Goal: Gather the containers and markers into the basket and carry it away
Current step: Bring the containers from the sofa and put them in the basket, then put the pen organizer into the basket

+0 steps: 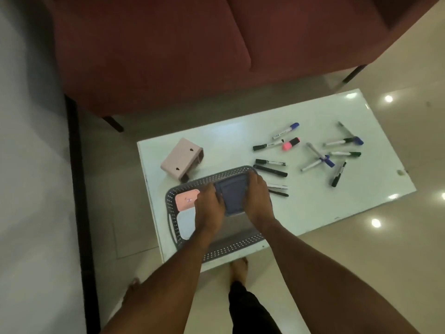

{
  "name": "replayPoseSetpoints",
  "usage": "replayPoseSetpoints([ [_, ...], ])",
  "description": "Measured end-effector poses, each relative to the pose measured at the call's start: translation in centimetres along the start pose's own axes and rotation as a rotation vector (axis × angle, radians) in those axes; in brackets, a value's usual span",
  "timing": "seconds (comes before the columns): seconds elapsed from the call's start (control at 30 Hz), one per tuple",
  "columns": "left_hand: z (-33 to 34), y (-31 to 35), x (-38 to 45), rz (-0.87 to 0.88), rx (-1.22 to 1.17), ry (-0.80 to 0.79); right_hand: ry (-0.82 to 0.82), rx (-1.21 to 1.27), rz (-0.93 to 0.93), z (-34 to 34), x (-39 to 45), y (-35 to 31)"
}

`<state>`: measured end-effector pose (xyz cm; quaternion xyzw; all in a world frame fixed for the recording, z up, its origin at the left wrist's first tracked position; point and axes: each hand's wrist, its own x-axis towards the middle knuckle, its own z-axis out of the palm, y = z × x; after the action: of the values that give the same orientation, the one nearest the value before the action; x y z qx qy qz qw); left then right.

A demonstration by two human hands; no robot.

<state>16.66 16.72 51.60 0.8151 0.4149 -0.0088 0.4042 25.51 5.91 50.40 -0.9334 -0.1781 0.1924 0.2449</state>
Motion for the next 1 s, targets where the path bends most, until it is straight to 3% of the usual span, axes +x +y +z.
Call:
replayPoseSetpoints([
  [0.2,4.4,-1.3,4.1,-0.037,0.153,0.089,-0.043,-0.006,-0.055,3.4,4.0,2.6],
  [0.53,8.9,-3.7,6.7,-0.169,0.431,0.026,-0.12,0.012,-0.122,8.7,6.2,6.2],
  [0.7,8.7,-3.7,6.6,-0.158,0.37,0.113,-0.075,0.084,-0.181,8.8,5.9,6.7],
  [0.9,6.9,-3.3,5.5,-0.036,0.214,0.304,0.207,0.138,-0.214,7.8,5.5,4.9],
  [1.0,5.3,-3.6,5.7,0.026,0.056,0.415,0.199,0.217,-0.337,7.6,6.5,2.5],
])
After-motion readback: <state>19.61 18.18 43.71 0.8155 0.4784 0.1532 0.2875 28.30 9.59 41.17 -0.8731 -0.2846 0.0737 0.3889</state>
